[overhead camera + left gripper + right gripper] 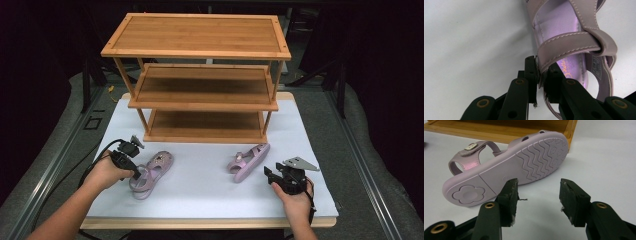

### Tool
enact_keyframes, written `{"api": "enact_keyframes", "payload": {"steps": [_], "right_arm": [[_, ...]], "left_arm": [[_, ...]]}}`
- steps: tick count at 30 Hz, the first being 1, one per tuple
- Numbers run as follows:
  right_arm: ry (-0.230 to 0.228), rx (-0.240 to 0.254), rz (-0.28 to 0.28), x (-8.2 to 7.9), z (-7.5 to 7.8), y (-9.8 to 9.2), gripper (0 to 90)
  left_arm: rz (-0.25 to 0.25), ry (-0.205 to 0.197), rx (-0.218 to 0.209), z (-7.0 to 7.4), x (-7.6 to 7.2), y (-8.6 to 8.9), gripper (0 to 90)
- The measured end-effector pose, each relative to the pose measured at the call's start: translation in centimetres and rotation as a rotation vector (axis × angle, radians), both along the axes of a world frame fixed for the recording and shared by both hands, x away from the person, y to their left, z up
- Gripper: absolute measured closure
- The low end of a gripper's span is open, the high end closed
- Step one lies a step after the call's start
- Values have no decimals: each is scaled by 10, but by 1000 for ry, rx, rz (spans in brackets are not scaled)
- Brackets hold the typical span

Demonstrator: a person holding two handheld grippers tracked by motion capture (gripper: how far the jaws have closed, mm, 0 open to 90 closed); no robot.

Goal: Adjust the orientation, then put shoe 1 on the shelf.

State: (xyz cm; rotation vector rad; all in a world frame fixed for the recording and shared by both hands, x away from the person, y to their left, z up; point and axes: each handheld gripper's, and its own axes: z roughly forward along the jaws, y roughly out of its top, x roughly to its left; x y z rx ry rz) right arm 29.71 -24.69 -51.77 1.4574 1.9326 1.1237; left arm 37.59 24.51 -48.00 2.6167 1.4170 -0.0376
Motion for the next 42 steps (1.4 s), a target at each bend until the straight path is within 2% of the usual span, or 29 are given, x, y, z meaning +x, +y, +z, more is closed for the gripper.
{"api": "enact_keyframes", "payload": {"steps": [7, 13, 16, 18, 20, 27, 31, 32, 33, 37, 38, 39, 40, 41, 42], "right_arm": [[0, -1, 2, 0, 0, 0, 489], [-1, -3, -1, 0, 0, -1, 490], [-1, -2, -4, 0, 0, -1, 490], [-3, -4, -6, 0, 0, -1, 490], [-1, -4, -6, 0, 0, -1, 490], [-3, -2, -9, 0, 0, -1, 490], [-1, 2, -8, 0, 0, -1, 490], [1, 4, -9, 1, -1, -1, 490], [1, 4, -9, 1, -1, -1, 490], [3, 13, -10, 1, -1, -2, 490], [8, 15, -12, 1, -1, -2, 490], [8, 15, -12, 1, -1, -2, 490], [5, 23, -15, 1, -2, -2, 490], [5, 23, -15, 1, -2, -2, 490], [4, 22, -16, 1, -2, -2, 490]], "left_arm": [[-11, -7, 3, 1, 0, 0, 822], [-12, -32, -7, 2, 0, 2, 827], [-13, -21, -32, 2, -1, 3, 828], [-8, -41, -38, 3, -2, 4, 829], [-12, -44, -41, 4, -2, 6, 829], [14, -80, -90, 8, -5, 15, 829], [25, -140, -147, 11, -9, 20, 829], [34, -169, -180, 13, -12, 22, 829], [34, -169, -180, 13, -12, 22, 830], [56, -255, -282, 17, -22, 27, 830], [66, -291, -315, 19, -26, 29, 830], [66, -291, -315, 19, -26, 29, 830], [78, -353, -364, 23, -30, 32, 831], [78, -353, -364, 23, -30, 32, 831], [91, -397, -397, 26, -33, 33, 831]]}}
